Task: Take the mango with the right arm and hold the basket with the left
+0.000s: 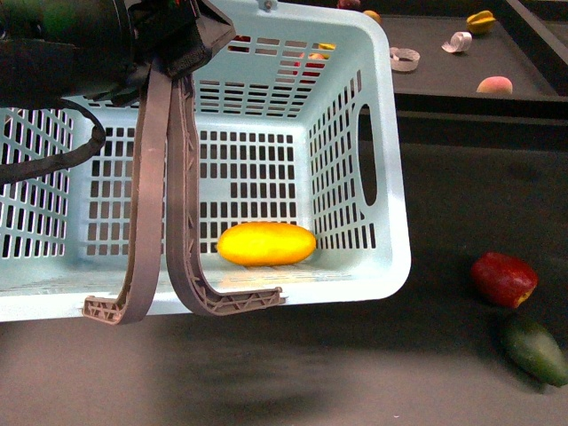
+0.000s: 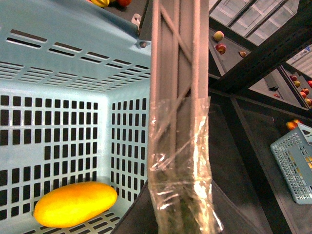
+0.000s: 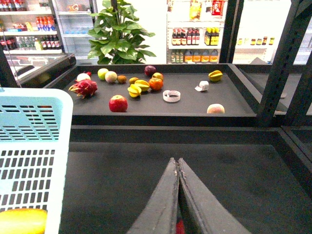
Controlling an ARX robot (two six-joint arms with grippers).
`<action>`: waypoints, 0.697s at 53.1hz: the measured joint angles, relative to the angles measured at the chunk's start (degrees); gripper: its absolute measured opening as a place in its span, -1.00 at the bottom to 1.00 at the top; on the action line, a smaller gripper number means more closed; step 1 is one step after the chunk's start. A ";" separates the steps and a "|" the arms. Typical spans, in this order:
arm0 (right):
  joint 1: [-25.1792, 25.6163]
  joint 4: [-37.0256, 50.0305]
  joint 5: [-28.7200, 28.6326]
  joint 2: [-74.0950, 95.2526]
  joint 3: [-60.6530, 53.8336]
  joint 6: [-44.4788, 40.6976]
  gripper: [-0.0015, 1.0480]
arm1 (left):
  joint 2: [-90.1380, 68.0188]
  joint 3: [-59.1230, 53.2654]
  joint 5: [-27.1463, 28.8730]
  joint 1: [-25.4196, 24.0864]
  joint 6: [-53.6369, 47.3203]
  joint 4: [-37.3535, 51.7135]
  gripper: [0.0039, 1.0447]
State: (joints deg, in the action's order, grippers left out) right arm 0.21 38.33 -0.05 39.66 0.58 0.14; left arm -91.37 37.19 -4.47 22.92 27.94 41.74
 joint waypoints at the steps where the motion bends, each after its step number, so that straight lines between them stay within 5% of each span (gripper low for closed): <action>1: 0.00 -0.74 0.02 -0.85 -0.02 0.00 -0.96 | 0.00 0.00 0.00 0.02 0.00 0.00 -0.87; 37: 0.00 -21.03 -0.02 -22.56 -0.26 -0.02 -0.96 | 0.00 0.00 0.00 0.02 0.04 0.00 -0.87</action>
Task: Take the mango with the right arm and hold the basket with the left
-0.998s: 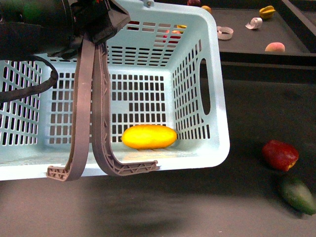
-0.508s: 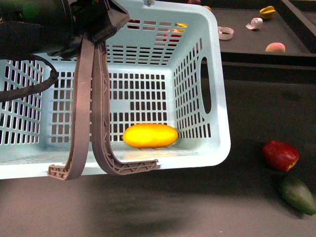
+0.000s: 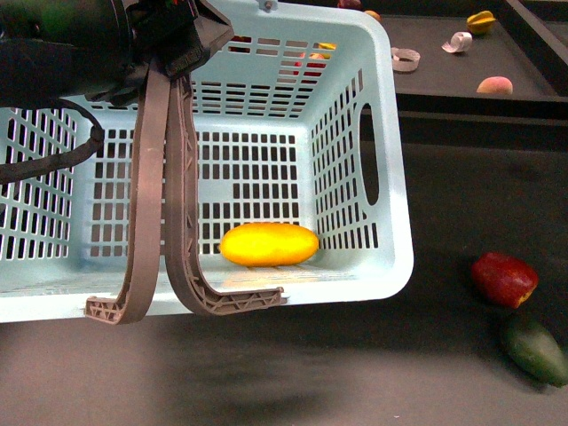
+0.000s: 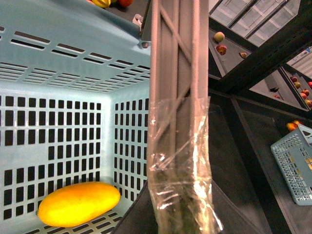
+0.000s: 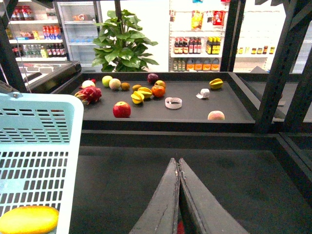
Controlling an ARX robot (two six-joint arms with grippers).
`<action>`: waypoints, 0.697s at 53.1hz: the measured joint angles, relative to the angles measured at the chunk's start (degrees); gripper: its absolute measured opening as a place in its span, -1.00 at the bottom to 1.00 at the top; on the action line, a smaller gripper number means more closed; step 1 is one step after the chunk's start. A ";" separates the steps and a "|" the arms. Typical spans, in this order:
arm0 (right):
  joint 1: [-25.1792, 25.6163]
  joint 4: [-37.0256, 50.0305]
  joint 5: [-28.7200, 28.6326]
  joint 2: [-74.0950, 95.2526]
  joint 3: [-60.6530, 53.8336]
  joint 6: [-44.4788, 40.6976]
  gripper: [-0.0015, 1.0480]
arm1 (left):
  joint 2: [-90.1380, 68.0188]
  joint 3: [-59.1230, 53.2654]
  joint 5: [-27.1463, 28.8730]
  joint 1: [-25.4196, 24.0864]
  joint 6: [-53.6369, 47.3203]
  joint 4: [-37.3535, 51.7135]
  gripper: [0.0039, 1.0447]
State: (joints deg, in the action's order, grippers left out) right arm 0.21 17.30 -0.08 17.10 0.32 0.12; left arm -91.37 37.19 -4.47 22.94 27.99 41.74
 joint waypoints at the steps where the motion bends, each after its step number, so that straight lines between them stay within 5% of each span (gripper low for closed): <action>1: 0.00 -0.50 0.00 -0.50 0.00 0.00 -0.96 | 0.00 0.00 0.00 0.00 0.00 0.00 -0.87; 37: 0.00 -17.18 -0.17 -16.79 0.02 -0.11 -0.96 | 0.00 0.00 0.00 0.00 -0.11 0.02 -0.87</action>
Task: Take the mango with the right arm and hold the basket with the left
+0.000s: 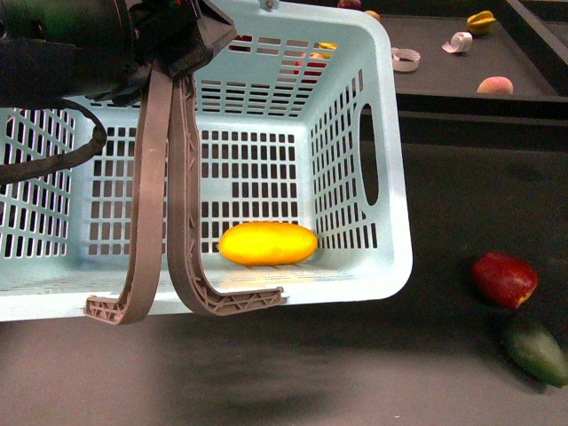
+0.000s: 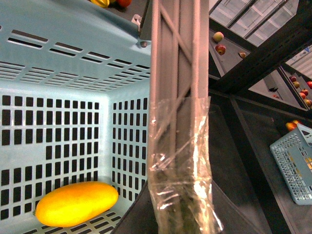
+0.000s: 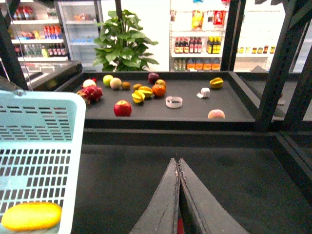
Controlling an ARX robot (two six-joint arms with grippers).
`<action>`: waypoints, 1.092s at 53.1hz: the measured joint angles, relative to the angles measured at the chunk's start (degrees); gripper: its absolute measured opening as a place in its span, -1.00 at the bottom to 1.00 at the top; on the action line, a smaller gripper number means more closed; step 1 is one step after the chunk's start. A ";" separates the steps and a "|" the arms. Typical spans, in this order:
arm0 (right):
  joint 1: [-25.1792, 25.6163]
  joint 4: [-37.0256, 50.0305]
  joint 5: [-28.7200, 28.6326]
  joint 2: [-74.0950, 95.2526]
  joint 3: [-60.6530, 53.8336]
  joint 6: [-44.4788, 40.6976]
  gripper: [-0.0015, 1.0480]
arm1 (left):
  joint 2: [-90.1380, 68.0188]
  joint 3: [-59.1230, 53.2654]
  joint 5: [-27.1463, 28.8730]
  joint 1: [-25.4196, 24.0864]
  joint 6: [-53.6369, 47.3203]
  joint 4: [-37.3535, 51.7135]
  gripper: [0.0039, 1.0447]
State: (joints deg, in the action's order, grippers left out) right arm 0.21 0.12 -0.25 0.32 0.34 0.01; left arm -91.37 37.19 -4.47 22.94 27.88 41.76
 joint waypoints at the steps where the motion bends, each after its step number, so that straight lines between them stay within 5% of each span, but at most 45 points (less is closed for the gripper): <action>1: 0.00 0.00 0.00 0.00 0.00 0.00 -0.96 | 0.00 0.00 0.00 0.00 -0.04 -0.02 -0.87; 11: 0.00 -0.04 0.00 -0.02 0.00 -0.11 -0.95 | 0.00 0.00 0.00 0.00 0.09 -0.02 -0.87; 41: 0.00 -0.04 0.02 -0.02 0.00 -0.07 0.88 | -0.52 0.09 -0.74 -0.09 -4.42 1.55 -0.87; 47: 0.00 -0.04 0.00 -0.07 0.00 -0.11 0.85 | -3.43 4.79 2.14 -0.44 -13.70 -0.09 -0.87; 58: 0.00 -0.04 0.00 -0.07 0.00 -0.11 0.85 | -6.45 13.29 9.92 -2.38 -0.09 -4.83 -0.87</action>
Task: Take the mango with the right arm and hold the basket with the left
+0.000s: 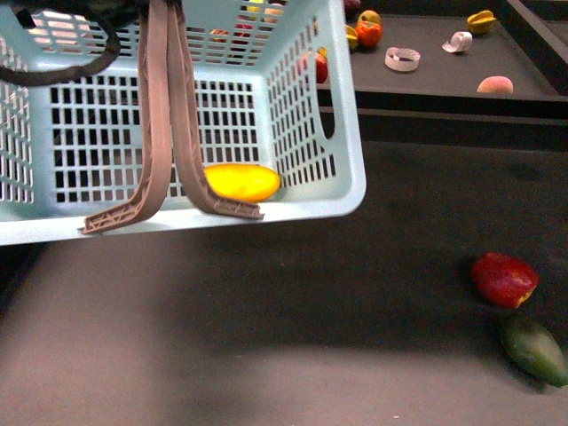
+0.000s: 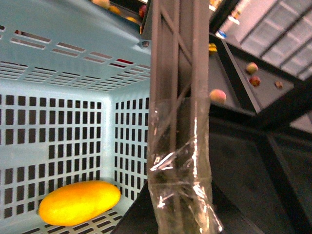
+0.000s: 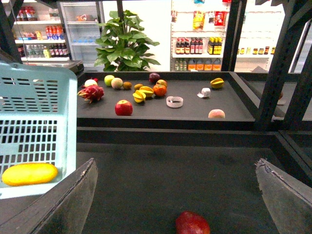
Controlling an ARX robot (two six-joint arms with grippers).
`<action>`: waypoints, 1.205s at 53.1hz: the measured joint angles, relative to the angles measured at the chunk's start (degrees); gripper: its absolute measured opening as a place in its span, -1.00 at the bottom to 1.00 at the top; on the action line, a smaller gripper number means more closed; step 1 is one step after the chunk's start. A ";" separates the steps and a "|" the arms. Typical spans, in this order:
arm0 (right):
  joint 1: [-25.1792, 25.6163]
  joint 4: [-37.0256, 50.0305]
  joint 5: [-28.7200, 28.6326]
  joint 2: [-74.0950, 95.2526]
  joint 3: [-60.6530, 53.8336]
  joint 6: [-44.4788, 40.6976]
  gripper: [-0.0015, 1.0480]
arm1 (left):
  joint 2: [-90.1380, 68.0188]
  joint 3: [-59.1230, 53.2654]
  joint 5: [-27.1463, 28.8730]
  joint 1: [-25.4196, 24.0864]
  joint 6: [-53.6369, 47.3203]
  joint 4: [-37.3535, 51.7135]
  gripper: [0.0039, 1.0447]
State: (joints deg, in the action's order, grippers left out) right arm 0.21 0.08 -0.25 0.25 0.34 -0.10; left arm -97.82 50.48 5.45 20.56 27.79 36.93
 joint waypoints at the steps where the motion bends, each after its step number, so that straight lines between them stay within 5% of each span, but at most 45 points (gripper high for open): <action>1: 0.00 0.00 0.00 0.00 0.00 0.02 0.85 | -0.17 0.42 0.44 -0.09 0.94 -0.33 -0.87; 20: 0.00 0.00 0.00 0.00 0.00 0.02 0.85 | -5.70 9.92 17.16 -3.91 35.01 -15.26 -0.87; 36: 0.00 -0.02 0.00 0.00 0.00 0.02 0.85 | -8.83 9.97 25.62 -7.93 54.01 -14.84 -0.87; 64: 0.00 -0.04 0.00 0.00 0.00 0.00 0.85 | -15.61 9.77 25.40 -11.61 64.52 -19.98 -0.87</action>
State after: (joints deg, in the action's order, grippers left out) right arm 0.21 0.03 -0.25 0.25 0.34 -0.10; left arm -113.43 60.25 30.85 8.95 92.31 16.95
